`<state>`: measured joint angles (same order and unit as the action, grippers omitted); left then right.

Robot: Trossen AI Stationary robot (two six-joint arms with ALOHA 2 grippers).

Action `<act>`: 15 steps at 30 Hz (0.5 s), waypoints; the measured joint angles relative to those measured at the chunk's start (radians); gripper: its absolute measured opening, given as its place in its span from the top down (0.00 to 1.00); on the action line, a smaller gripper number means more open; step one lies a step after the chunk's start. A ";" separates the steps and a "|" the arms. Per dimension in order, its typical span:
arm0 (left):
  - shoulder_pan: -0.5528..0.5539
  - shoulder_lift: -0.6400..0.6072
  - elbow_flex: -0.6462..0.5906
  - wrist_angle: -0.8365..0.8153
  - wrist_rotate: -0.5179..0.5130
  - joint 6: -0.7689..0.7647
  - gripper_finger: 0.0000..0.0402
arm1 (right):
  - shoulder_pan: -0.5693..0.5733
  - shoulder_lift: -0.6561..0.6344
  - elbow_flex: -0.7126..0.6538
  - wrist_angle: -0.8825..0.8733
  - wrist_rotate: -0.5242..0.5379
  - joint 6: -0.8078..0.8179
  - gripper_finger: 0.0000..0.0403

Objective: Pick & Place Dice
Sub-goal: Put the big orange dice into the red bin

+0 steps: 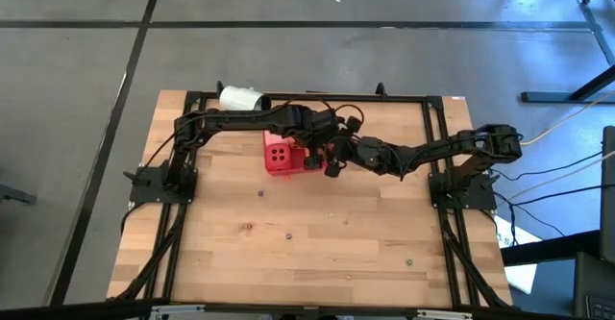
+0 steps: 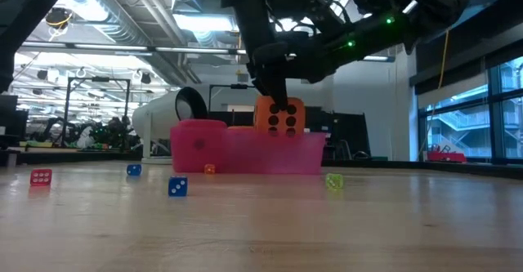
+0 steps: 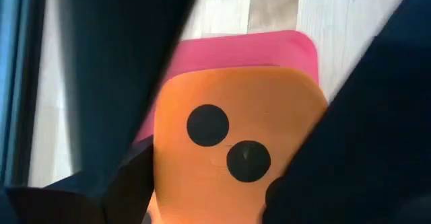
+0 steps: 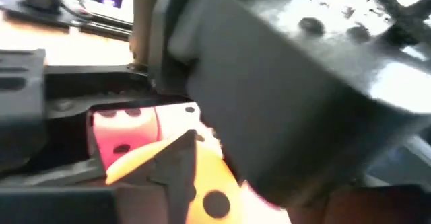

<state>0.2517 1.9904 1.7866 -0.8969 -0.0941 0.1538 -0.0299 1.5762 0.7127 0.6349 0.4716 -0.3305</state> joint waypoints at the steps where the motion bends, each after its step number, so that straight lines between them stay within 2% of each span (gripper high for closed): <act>1: 0.003 0.000 0.000 0.003 0.010 0.003 0.06 | 0.003 0.001 0.001 0.000 0.018 0.001 0.51; 9: 0.010 0.001 0.001 -0.026 0.008 0.002 0.06 | 0.024 0.002 0.007 -0.048 0.001 -0.009 0.33; 15: 0.012 0.001 0.001 -0.054 -0.008 -0.002 0.06 | 0.028 0.002 0.007 -0.059 -0.005 -0.014 0.30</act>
<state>0.2634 1.9911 1.7881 -0.9506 -0.1023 0.1516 -0.0021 1.5784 0.7200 0.5762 0.4667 -0.3444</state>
